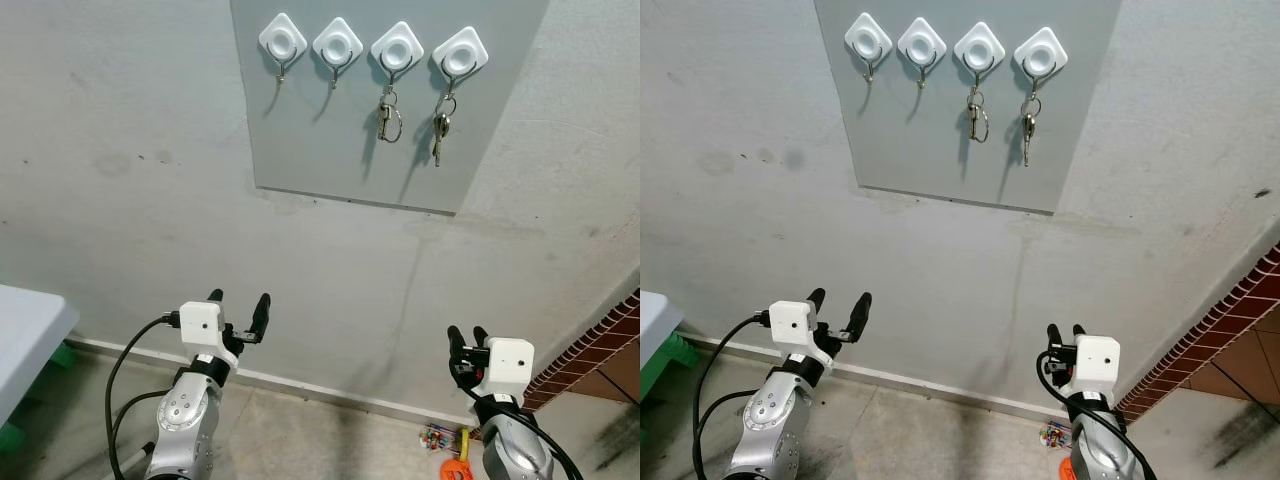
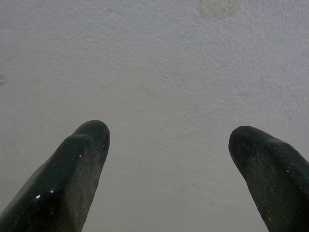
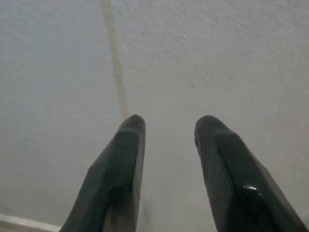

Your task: Hang keys on a hook

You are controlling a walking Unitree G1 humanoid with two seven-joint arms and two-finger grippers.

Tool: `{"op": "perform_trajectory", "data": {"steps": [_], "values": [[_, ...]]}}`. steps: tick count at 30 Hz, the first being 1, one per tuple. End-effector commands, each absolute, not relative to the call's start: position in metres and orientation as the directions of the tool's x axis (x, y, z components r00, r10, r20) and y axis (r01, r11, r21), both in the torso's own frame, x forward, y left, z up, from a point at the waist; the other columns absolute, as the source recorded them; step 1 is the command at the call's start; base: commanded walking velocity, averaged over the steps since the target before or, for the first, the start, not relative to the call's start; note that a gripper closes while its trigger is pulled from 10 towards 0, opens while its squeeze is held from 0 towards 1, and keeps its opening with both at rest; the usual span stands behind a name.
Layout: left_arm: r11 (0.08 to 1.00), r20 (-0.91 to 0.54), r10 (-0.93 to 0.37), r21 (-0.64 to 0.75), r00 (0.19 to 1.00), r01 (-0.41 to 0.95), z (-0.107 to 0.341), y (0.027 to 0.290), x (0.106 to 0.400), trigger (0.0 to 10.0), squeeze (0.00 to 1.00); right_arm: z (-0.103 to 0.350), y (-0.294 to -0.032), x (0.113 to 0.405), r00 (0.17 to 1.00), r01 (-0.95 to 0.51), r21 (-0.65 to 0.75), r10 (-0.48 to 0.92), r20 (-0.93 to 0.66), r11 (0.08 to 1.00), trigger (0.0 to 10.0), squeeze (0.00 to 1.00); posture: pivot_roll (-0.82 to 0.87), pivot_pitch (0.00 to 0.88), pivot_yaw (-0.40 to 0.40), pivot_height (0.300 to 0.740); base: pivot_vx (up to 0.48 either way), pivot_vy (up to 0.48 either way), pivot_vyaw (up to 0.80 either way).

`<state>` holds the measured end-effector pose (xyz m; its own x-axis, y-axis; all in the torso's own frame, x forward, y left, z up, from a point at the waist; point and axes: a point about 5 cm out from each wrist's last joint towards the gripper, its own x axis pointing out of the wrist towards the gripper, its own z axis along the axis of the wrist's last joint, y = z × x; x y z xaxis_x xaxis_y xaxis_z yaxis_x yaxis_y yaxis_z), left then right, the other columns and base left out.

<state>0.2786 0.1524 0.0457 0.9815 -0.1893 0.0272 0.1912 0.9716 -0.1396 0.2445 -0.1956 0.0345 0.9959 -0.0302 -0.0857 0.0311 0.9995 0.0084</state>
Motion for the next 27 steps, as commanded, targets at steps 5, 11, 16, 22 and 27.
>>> {"op": "perform_trajectory", "data": {"steps": [5,11,16,22,27], "values": [[0.974,0.056,-0.180,-0.131,0.982,0.186,0.0570,0.1557,0.2835,10.0,0.00,0.0411,-0.1906,0.2478,0.998,0.015,-0.008,-0.016,-0.068,1.000,10.0,0.00,-0.05,0.025,0.027,0.740,0.000,0.000,0.00],[0.973,0.058,-0.186,-0.129,0.981,0.192,0.0585,0.1538,0.2835,10.0,0.00,0.0420,-0.1919,0.2477,0.997,0.012,-0.022,-0.014,-0.071,1.000,10.0,0.00,-0.04,0.035,0.022,0.740,0.000,0.000,0.33],[0.973,0.060,-0.187,-0.127,0.981,0.193,0.0618,0.1540,0.2875,10.0,0.00,0.0433,-0.1915,0.2493,0.997,0.004,-0.043,-0.008,-0.074,0.999,10.0,0.00,-0.04,0.044,0.017,0.740,0.000,0.000,0.80],[0.974,0.058,-0.182,-0.125,0.982,0.188,0.0642,0.1562,0.2884,10.0,0.00,0.0451,-0.1919,0.2494,0.997,0.005,-0.048,-0.008,-0.073,0.999,10.0,0.00,-0.04,0.054,0.017,0.740,0.000,0.000,0.80],[0.977,0.053,-0.172,-0.122,0.984,0.177,0.0636,0.1579,0.2872,10.0,0.00,0.0433,-0.1911,0.2480,0.997,0.002,-0.047,-0.006,-0.082,0.999,10.0,0.00,-0.04,0.063,0.012,0.740,0.000,0.000,0.80]]}}
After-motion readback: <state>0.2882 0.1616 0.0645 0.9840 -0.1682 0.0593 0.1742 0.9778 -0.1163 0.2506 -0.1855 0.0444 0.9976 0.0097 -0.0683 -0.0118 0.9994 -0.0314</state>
